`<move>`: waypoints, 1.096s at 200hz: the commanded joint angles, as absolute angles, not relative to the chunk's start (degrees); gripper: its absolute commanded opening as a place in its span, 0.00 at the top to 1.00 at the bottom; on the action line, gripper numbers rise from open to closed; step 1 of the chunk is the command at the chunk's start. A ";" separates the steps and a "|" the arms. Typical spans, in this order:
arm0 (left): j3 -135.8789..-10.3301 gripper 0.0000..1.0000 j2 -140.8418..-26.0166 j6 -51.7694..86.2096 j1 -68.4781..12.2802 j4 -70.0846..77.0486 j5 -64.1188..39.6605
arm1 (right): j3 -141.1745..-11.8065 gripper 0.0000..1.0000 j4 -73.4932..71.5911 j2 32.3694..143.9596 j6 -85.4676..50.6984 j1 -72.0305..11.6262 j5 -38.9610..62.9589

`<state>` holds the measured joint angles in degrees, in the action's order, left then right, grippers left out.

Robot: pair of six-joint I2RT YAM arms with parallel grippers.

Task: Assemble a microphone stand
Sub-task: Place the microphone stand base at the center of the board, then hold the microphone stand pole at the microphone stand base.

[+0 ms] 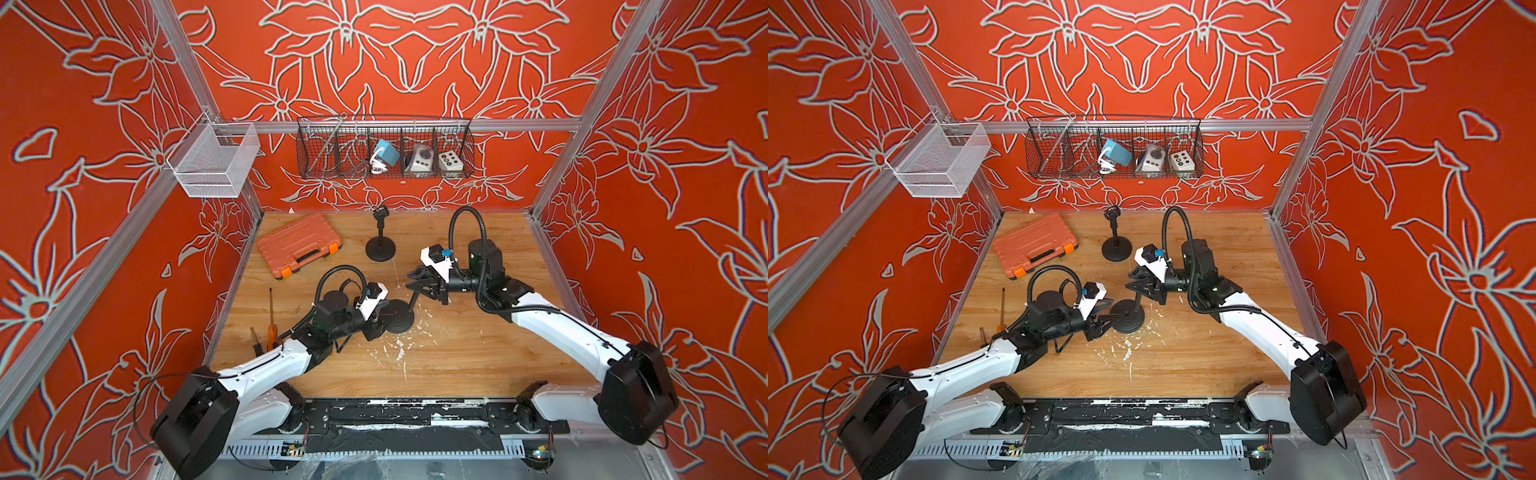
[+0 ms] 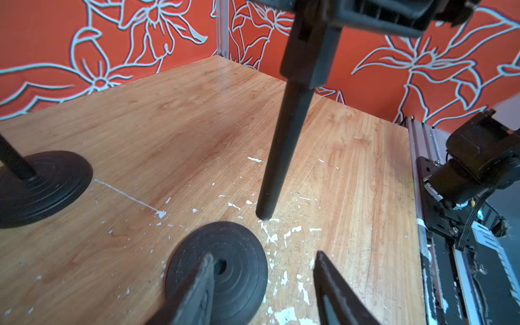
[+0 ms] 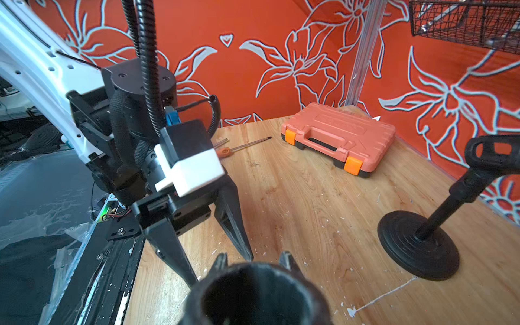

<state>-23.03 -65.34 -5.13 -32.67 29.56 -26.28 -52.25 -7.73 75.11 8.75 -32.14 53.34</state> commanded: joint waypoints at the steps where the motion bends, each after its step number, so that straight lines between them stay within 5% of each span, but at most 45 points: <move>1: -25.46 0.43 -68.32 -7.38 -33.80 35.53 -27.12 | -54.40 1.00 -8.50 76.32 11.79 -32.09 58.68; 122: -30.34 0.61 -77.58 -8.61 -35.24 39.49 -25.76 | -54.14 1.00 -16.52 80.16 4.06 -33.75 59.50; 141: -30.75 0.71 -78.12 -9.05 -35.27 39.44 -26.27 | -54.25 1.00 -16.37 79.98 3.92 -33.98 58.74; 156: -30.53 0.87 -78.39 -9.49 -35.29 39.92 -25.93 | -54.30 1.00 -16.19 79.83 3.71 -33.95 57.83; 184: -29.64 1.00 -78.44 -10.41 -35.22 40.61 -23.41 | -55.02 0.61 -12.49 79.25 4.88 -33.91 53.12; 219: -28.98 1.00 -77.84 -8.38 -35.09 41.81 -19.97 | -57.44 0.46 0.13 77.39 8.25 -33.23 48.76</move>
<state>-29.45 -77.97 -9.17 -35.29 38.70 -22.90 -54.76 -8.14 79.75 5.02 -33.41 51.68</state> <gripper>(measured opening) 0.128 0.527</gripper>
